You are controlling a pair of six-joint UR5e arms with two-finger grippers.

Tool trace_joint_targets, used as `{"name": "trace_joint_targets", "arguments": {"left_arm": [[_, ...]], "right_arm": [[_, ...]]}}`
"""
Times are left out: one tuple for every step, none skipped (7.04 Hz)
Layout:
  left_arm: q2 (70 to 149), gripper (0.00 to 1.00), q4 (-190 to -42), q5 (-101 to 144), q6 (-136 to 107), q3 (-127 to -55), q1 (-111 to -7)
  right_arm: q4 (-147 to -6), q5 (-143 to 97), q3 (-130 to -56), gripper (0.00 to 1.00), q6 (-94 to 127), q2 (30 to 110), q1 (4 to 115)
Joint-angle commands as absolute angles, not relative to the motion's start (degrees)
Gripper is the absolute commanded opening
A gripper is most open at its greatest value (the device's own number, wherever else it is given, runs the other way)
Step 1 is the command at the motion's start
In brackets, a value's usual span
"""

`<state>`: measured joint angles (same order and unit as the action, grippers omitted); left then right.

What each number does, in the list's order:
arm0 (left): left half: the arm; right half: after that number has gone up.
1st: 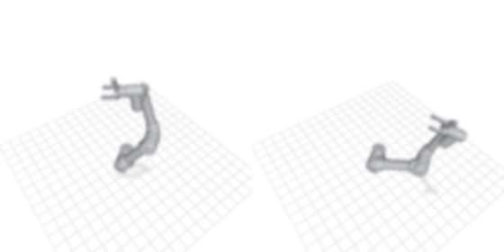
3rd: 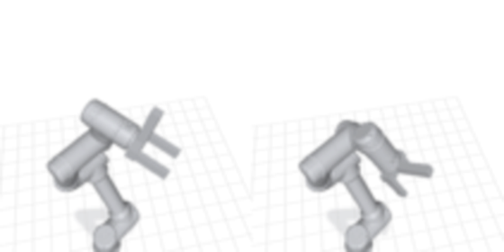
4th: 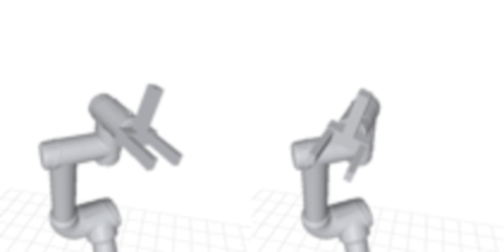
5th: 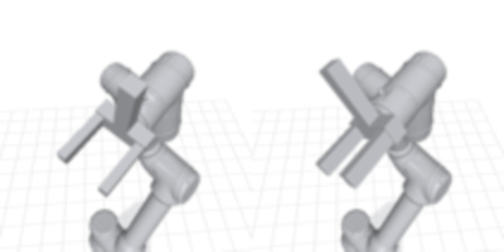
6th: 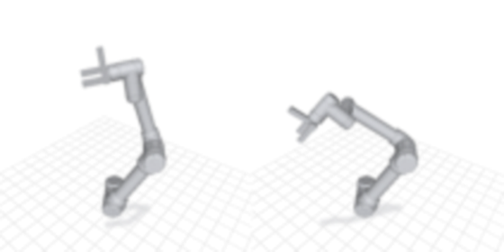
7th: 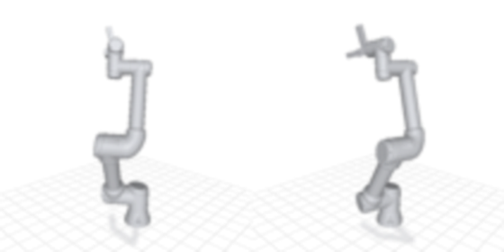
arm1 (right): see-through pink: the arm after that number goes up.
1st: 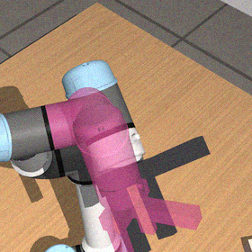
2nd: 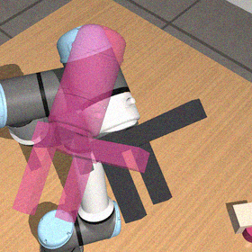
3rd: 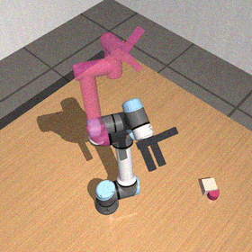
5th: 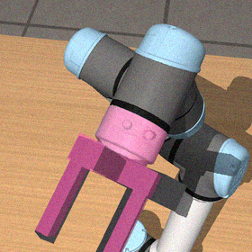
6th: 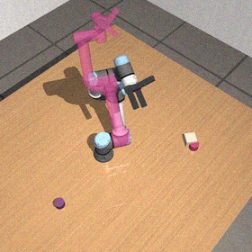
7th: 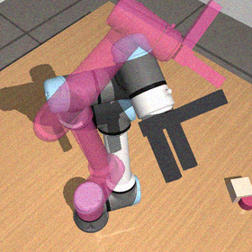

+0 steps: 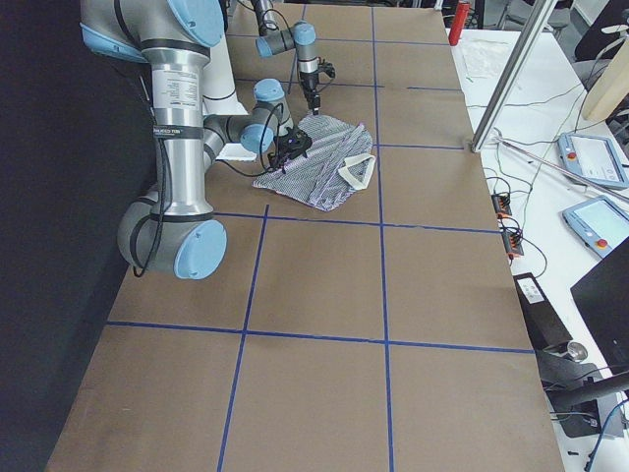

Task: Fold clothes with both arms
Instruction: 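Grasp the shirt with both grippers and drag it toward the robot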

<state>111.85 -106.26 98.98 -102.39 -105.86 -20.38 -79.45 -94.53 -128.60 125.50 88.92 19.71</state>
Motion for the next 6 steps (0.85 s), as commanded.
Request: {"name": "trace_joint_targets", "arguments": {"left_arm": [[111.62,0.61,-105.73,98.96,-102.39,-105.47,-20.13],[111.62,0.54,-105.12,98.96,-102.39,-105.47,-19.95],[111.88,0.42,-105.03,98.96,-102.48,-105.47,-19.95],[111.80,0.37,-104.94,98.96,-102.48,-105.64,-19.95],[111.80,0.37,-104.94,99.05,-102.83,-105.82,-19.86],[111.88,0.38,-104.25,99.05,-103.53,-105.91,-19.69]], "right_arm": [[-79.45,-94.57,-128.23,1.00,125.51,88.42,19.69],[-79.45,-94.57,-128.23,1.00,125.51,88.42,19.69],[-79.45,-94.48,-128.15,1.00,125.51,88.42,19.69],[-79.45,-94.57,-128.14,1.00,125.51,88.42,19.69],[-79.45,-94.57,-128.14,1.00,125.51,88.42,19.69],[-79.45,-94.57,-128.14,1.00,125.51,88.42,19.69]]}}
